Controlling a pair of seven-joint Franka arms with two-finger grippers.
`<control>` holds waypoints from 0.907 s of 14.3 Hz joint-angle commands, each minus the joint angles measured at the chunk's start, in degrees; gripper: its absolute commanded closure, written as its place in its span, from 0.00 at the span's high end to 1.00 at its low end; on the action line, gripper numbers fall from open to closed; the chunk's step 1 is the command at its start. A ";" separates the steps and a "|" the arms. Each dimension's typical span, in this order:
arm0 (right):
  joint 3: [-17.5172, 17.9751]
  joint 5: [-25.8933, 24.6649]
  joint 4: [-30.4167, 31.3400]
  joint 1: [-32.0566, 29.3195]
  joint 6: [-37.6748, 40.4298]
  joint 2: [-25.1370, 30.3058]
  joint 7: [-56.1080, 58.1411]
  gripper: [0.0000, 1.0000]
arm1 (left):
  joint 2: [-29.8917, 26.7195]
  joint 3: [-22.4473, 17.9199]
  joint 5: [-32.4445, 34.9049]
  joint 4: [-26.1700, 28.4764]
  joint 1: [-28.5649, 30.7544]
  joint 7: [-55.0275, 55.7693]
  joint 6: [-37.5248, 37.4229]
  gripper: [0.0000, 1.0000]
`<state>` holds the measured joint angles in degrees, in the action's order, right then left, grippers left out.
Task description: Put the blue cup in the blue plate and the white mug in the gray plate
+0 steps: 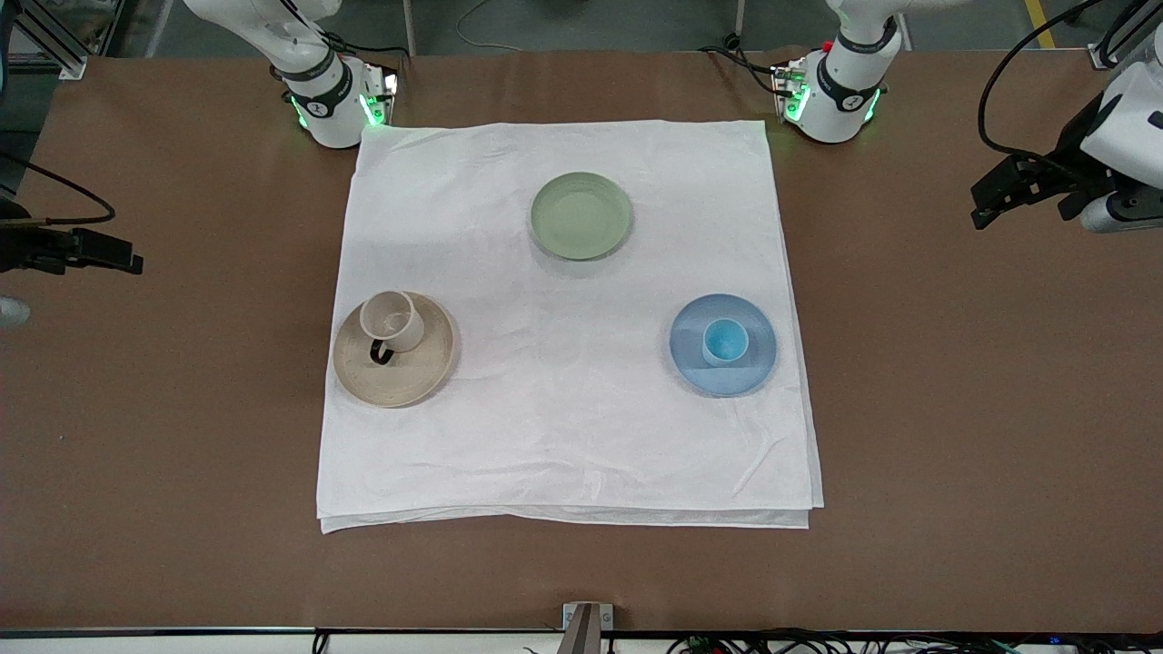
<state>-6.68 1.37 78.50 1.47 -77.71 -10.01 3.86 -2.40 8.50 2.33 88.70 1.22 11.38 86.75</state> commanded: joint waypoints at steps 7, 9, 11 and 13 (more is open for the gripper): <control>1.15 -2.51 22.14 -1.74 -8.69 20.72 1.15 1.00 | -0.50 -0.32 -1.10 0.33 -0.34 -0.74 -0.18 1.00; 1.23 -2.51 22.05 -1.65 -8.42 21.96 1.15 1.00 | -0.24 -0.32 -1.19 0.33 -0.43 -0.74 -0.18 1.00; 1.50 -2.51 22.05 -1.39 -8.42 22.58 1.24 1.00 | -0.07 -0.32 -1.10 0.25 -0.34 -0.74 -0.18 1.00; 1.50 -2.51 21.61 -1.39 -8.42 22.58 1.76 1.00 | 0.11 -0.41 -1.10 0.16 -0.25 -0.83 -0.18 1.00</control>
<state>-5.83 -0.10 98.50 0.56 -85.15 10.95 4.61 -2.25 8.50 2.33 88.99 1.03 11.37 86.74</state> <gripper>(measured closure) 0.000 0.000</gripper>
